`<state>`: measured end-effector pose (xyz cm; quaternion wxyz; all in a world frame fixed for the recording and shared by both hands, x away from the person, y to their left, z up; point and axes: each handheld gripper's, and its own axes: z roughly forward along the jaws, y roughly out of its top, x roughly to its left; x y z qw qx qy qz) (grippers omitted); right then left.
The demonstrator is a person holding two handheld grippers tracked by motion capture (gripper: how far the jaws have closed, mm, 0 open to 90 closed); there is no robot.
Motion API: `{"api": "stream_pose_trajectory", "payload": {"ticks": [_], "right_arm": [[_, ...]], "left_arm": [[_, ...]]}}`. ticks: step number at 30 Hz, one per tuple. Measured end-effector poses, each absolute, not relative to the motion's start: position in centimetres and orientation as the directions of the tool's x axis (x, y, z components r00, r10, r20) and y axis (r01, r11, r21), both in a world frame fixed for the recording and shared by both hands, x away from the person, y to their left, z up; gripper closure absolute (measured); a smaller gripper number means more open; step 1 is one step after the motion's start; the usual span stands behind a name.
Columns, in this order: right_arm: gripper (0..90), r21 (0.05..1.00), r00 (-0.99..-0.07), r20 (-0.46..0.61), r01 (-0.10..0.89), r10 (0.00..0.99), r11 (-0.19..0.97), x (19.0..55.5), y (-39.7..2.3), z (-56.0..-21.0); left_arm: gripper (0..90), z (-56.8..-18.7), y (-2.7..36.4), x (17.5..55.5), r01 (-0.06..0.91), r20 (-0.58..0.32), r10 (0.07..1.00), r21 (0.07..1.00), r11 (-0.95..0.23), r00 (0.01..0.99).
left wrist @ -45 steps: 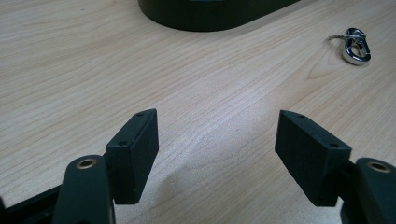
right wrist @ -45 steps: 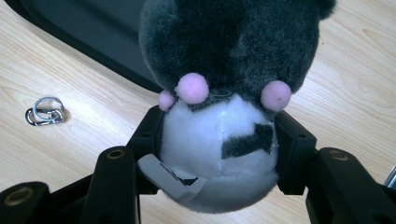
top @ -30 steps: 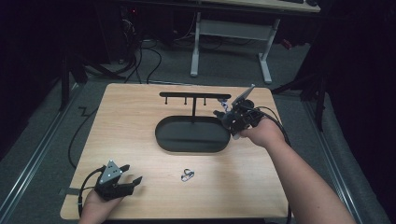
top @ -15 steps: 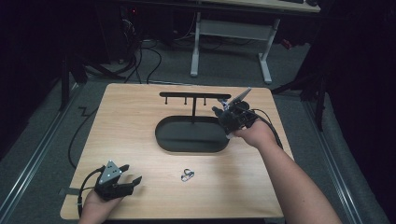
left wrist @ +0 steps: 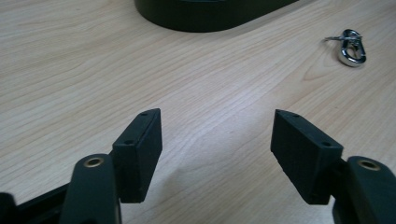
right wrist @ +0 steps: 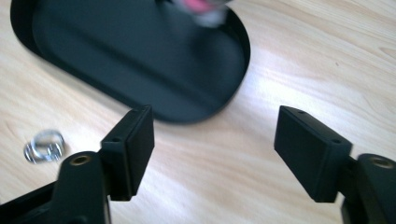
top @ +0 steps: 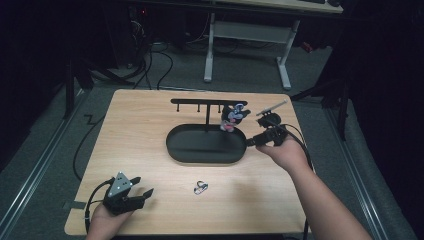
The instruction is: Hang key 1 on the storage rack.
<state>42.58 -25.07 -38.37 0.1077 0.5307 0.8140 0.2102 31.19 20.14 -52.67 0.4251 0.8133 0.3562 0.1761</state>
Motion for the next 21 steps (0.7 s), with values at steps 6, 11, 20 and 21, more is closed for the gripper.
{"api": "stream_pose_trajectory", "payload": {"ticks": [6,11,20,21], "right_arm": [[42.1,0.504,-0.479,-0.005,0.757,0.878,0.416,37.4,-25.7,-40.9],[49.7,0.582,-0.493,0.024,0.715,0.870,0.389,34.0,-26.5,-43.3],[90.0,0.706,-0.480,0.088,0.648,0.873,0.285,29.2,-27.2,-48.1],[90.0,0.716,-0.480,0.087,0.639,0.873,0.280,28.9,-27.2,-48.7]], "left_arm": [[51.3,-52.3,18.5,30.6,0.416,0.006,0.719,0.812,-0.409,0.695],[59.9,-52.1,16.0,31.4,0.444,0.015,0.739,0.791,-0.421,0.673],[87.4,-52.6,9.6,32.6,0.444,0.041,0.702,0.748,-0.494,0.711],[88.0,-52.7,8.9,32.9,0.452,0.039,0.702,0.740,-0.499,0.711]]}}
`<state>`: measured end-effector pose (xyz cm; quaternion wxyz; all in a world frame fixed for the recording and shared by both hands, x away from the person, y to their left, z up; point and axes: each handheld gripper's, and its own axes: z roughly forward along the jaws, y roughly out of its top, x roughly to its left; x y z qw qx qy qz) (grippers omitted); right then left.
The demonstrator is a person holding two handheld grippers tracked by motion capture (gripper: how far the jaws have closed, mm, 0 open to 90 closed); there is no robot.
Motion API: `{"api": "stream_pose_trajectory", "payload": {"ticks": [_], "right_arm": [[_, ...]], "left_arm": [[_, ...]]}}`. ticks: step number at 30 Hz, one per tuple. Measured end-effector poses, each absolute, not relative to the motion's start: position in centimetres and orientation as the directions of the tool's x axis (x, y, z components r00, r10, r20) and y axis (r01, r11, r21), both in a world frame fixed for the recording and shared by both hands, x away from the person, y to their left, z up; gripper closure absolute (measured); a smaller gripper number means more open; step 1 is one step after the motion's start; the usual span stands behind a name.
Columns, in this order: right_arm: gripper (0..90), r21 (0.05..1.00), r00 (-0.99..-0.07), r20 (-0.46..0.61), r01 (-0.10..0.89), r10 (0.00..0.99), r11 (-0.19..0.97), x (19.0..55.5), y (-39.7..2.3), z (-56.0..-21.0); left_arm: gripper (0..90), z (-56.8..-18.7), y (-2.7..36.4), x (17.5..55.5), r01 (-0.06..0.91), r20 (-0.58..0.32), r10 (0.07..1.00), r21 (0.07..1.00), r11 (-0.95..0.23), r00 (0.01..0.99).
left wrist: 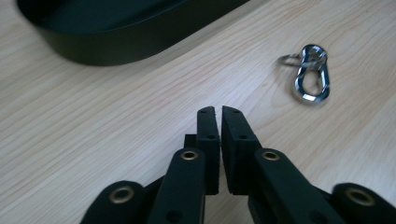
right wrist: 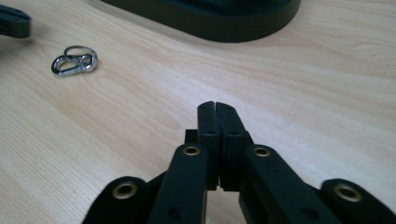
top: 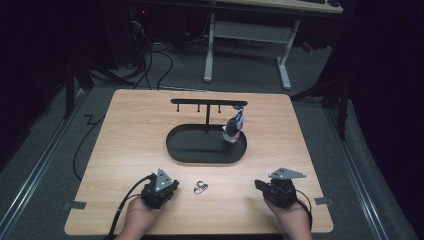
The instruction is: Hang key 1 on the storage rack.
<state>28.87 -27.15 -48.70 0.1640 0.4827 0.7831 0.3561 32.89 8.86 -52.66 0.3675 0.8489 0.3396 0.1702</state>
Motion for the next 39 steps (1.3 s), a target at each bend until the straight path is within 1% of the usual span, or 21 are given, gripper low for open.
{"api": "stream_pose_trajectory", "payload": {"ticks": [2,4,7,9,19,22,24,27,30,35,37,39], "right_arm": [[90.0,0.711,-0.497,0.104,0.643,0.861,0.285,28.3,-27.0,-49.3],[88.0,0.718,-0.511,0.097,0.630,0.854,0.296,27.9,-27.1,-49.4],[84.5,0.717,-0.514,0.141,0.643,0.846,0.271,27.7,-27.5,-49.6],[82.8,0.717,-0.526,0.135,0.637,0.840,0.284,27.6,-27.6,-49.7],[81.1,0.708,-0.538,0.151,0.645,0.829,0.289,27.8,-28.2,-49.8],[80.1,0.701,-0.533,0.157,0.653,0.831,0.286,27.8,-28.2,-50.0],[79.6,0.699,-0.533,0.159,0.655,0.831,0.286,27.8,-28.3,-50.2],[77.7,0.695,-0.533,0.164,0.660,0.830,0.286,27.8,-28.5,-50.4],[76.5,0.682,-0.525,0.168,0.673,0.834,0.287,27.9,-28.5,-50.6],[74.0,0.673,-0.531,0.155,0.674,0.833,0.305,28.0,-28.1,-50.9],[71.9,0.669,-0.539,0.143,0.670,0.830,0.320,28.1,-27.9,-51.0],[70.6,0.661,-0.542,0.128,0.671,0.831,0.336,28.1,-27.6,-51.1]], "left_arm": [[88.1,-52.9,7.6,33.4,0.460,0.028,0.700,0.735,-0.498,0.714],[88.2,-53.0,6.5,33.6,0.460,0.003,0.690,0.743,-0.486,0.723],[88.6,-53.0,4.6,33.3,0.439,0.009,0.658,0.738,-0.512,0.753],[88.4,-53.0,3.4,32.8,0.426,-0.001,0.634,0.741,-0.519,0.774],[87.2,-52.9,-3.8,31.7,0.352,-0.017,0.512,0.746,-0.565,0.859],[86.1,-52.9,-4.7,31.7,0.354,-0.030,0.512,0.757,-0.549,0.859],[84.2,-52.7,-4.0,31.8,0.354,-0.028,0.522,0.764,-0.539,0.853],[79.8,-52.3,-1.1,32.1,0.368,-0.023,0.558,0.774,-0.515,0.830],[75.2,-52.1,3.3,32.3,0.389,-0.001,0.613,0.773,-0.500,0.790],[68.7,-52.1,11.5,32.3,0.443,0.040,0.719,0.763,-0.470,0.694],[65.2,-52.2,14.6,32.3,0.475,0.031,0.748,0.755,-0.452,0.663],[57.8,-52.4,17.4,32.1,0.515,-0.002,0.774,0.747,-0.420,0.633]]}}
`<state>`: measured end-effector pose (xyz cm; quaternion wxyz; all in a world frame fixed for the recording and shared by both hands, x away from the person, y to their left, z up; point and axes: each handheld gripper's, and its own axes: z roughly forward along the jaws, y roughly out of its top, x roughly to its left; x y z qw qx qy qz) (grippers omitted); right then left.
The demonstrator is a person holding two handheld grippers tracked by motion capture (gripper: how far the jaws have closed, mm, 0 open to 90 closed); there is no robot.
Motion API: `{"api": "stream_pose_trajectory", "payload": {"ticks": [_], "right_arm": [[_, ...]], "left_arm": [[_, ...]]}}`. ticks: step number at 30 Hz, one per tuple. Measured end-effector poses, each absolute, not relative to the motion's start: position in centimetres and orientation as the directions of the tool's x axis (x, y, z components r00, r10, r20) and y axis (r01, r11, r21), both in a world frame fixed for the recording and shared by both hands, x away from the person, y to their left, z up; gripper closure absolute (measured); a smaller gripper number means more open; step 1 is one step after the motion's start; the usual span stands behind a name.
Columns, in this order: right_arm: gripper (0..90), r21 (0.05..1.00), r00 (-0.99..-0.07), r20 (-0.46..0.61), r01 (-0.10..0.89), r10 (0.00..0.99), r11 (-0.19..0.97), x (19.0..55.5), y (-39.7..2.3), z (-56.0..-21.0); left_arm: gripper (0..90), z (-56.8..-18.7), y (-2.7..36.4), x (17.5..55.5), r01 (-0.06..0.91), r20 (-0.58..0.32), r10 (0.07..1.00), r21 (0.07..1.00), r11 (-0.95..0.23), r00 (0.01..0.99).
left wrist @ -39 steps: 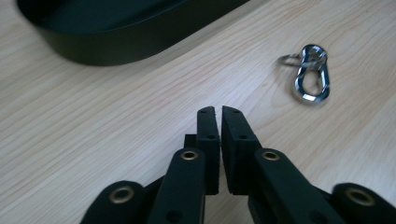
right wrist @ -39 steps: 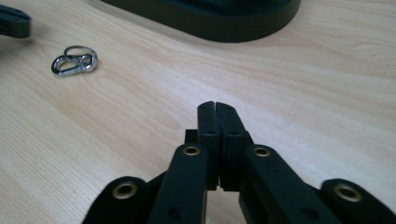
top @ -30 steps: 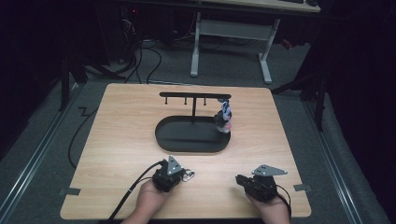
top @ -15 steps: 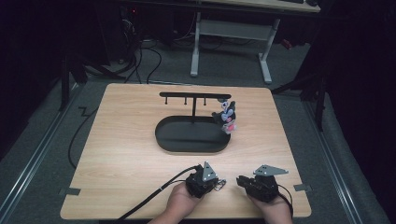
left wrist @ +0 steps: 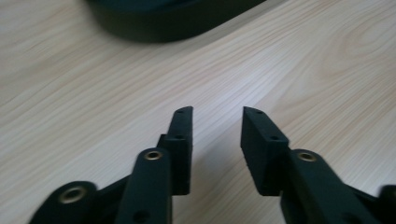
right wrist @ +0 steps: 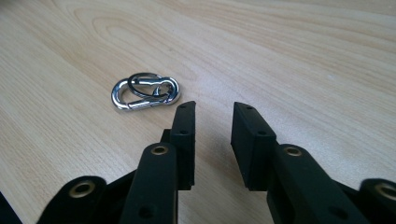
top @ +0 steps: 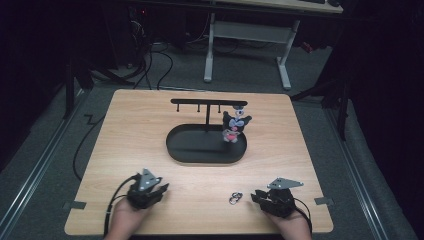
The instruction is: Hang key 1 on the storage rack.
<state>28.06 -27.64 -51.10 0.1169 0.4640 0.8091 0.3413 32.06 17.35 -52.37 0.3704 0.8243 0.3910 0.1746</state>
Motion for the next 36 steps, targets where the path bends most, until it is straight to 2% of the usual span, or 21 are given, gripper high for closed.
{"api": "stream_pose_trajectory", "payload": {"ticks": [4,8,12,17,23,30,32,36], "right_arm": [[67.5,0.652,-0.552,0.098,0.664,0.828,0.366,28.1,-27.2,-51.2],[62.8,0.636,-0.565,0.075,0.662,0.822,0.397,28.0,-26.2,-51.3],[56.6,0.621,-0.586,0.041,0.650,0.809,0.439,27.8,-25.2,-51.4],[48.5,0.616,-0.599,0.013,0.635,0.800,0.466,27.7,-24.3,-51.4],[49.7,0.563,-0.609,0.010,0.658,0.793,0.499,28.1,-24.0,-51.0],[43.1,0.470,-0.617,-0.038,0.684,0.786,0.559,28.3,-23.3,-50.3],[39.8,0.432,-0.632,-0.033,0.690,0.774,0.581,28.6,-23.1,-50.1],[38.9,0.355,-0.638,0.013,0.722,0.770,0.593,29.3,-23.0,-49.7]], "left_arm": [[50.5,-52.7,21.2,30.8,0.523,-0.014,0.821,0.777,-0.350,0.571],[41.8,-51.9,22.5,31.0,0.525,-0.057,0.838,0.802,-0.286,0.542],[41.3,-52.4,23.1,31.3,0.545,-0.114,0.837,0.803,-0.240,0.536],[41.2,-52.8,23.3,31.8,0.555,-0.118,0.837,0.796,-0.242,0.534],[41.2,-52.8,23.1,32.1,0.548,-0.119,0.825,0.798,-0.252,0.553],[41.3,-52.9,22.9,32.0,0.546,-0.125,0.816,0.798,-0.256,0.564],[41.2,-52.9,22.8,31.9,0.543,-0.118,0.812,0.797,-0.266,0.572],[41.1,-52.8,22.5,31.8,0.537,-0.118,0.807,0.799,-0.269,0.579]]}}
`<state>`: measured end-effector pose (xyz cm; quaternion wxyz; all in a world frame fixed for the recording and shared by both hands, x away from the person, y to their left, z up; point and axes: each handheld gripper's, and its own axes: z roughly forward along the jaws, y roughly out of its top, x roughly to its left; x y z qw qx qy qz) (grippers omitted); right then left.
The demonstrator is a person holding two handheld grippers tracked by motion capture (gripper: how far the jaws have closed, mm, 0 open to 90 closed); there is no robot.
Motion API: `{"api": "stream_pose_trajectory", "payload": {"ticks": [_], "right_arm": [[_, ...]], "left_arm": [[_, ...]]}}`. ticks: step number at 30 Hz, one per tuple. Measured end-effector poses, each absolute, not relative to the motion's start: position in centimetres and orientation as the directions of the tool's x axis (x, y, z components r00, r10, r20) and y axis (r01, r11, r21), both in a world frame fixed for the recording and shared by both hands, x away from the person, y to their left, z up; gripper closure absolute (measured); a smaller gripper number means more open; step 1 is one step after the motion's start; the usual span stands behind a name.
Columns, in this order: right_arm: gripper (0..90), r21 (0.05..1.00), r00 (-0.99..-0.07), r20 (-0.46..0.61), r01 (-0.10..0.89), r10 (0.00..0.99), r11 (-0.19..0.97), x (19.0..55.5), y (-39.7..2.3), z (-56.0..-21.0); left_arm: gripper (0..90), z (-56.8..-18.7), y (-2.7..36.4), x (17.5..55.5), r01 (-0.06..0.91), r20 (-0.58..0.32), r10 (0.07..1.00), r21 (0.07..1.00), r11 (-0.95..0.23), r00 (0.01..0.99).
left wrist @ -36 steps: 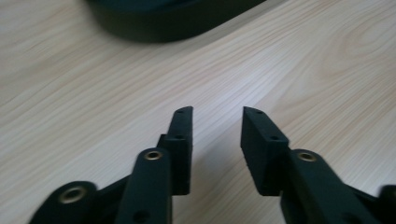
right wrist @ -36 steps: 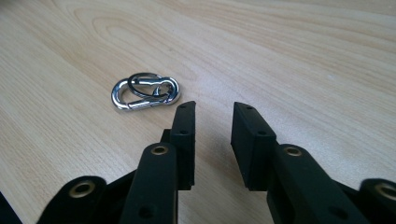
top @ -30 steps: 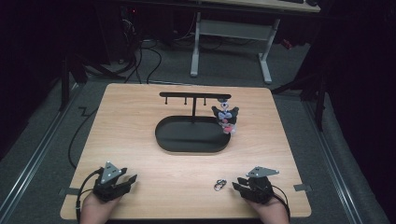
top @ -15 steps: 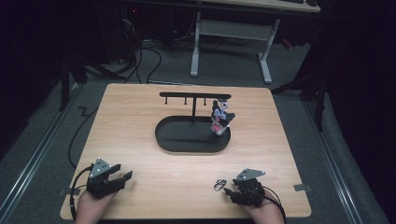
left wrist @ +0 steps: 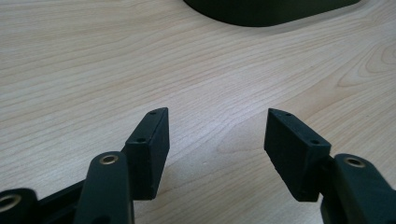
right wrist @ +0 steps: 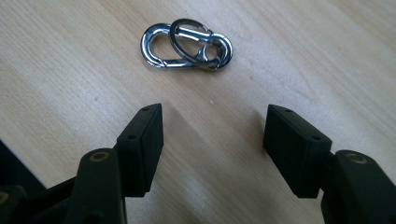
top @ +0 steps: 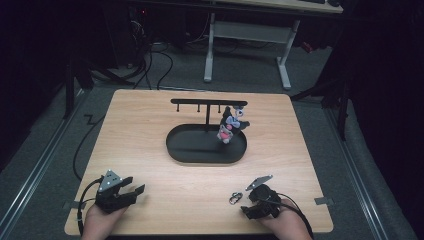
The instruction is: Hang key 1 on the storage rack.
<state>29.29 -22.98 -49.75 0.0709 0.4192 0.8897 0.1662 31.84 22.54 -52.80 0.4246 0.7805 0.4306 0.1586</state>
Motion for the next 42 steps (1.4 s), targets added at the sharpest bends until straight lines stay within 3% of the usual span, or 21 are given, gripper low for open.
{"api": "stream_pose_trajectory", "payload": {"ticks": [13,26,36,42], "right_arm": [[40.1,0.265,-0.728,-0.033,0.655,0.685,0.708,30.9,-21.1,-48.3],[56.6,0.203,-0.772,-0.081,0.606,0.630,0.769,32.2,-19.0,-48.6],[80.7,0.284,-0.730,-0.085,0.635,0.679,0.718,32.4,-19.6,-48.2],[87.4,0.319,-0.702,-0.037,0.666,0.711,0.674,32.6,-20.2,-48.4]], "left_arm": [[41.0,-52.9,22.7,32.0,0.544,-0.130,0.802,0.795,-0.268,0.584],[41.0,-53.0,22.8,32.0,0.549,-0.149,0.797,0.796,-0.255,0.586],[41.0,-53.0,22.6,31.9,0.547,-0.142,0.790,0.793,-0.269,0.596],[40.9,-53.1,22.5,31.9,0.548,-0.144,0.788,0.792,-0.270,0.598]]}}
